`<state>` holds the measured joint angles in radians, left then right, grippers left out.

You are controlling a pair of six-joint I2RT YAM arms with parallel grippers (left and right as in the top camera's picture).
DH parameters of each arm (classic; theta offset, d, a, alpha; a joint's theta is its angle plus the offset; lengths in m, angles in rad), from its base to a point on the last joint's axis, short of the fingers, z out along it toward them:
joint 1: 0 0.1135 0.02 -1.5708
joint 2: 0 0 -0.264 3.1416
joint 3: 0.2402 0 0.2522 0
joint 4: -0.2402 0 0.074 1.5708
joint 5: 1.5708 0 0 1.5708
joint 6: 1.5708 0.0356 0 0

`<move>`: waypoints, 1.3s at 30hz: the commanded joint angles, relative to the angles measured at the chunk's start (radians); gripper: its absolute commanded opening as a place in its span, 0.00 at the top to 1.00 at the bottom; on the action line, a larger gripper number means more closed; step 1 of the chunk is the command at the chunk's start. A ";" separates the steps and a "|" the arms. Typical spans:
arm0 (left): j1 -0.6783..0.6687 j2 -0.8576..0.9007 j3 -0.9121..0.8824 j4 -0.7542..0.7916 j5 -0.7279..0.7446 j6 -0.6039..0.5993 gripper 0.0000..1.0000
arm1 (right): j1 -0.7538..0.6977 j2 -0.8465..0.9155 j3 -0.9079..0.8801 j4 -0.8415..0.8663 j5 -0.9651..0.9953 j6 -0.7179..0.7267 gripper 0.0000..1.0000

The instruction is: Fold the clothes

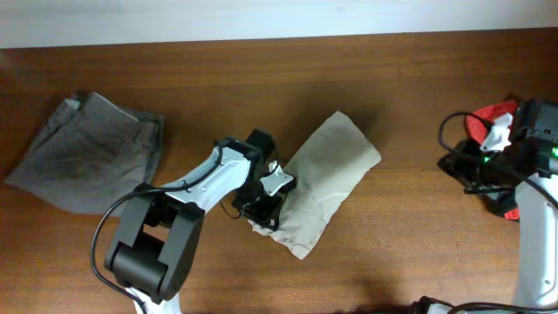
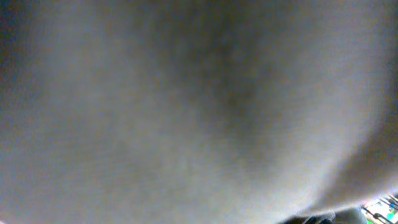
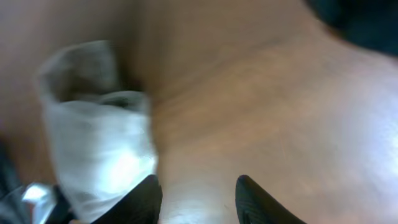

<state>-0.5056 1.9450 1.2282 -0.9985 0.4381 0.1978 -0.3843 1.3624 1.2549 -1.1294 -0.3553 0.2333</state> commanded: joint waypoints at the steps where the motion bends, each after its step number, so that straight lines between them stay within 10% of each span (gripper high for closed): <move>1: -0.002 -0.018 0.052 -0.001 0.002 -0.011 0.76 | 0.033 0.002 0.006 0.035 -0.296 -0.217 0.57; 11: -0.002 -0.048 0.162 -0.031 0.003 -0.025 0.76 | 0.296 0.101 -0.006 0.231 -0.338 -0.225 0.95; 28: -0.002 -0.049 0.162 -0.018 -0.151 -0.025 0.80 | 0.462 0.893 -0.006 0.883 -0.463 0.057 0.96; 39: -0.002 -0.101 0.166 -0.015 -0.172 -0.025 0.85 | 0.455 0.689 0.001 0.932 -0.688 -0.019 0.96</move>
<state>-0.5060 1.9194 1.3746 -1.0286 0.2855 0.1753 0.0486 2.1681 1.2736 -0.1833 -0.9821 0.2356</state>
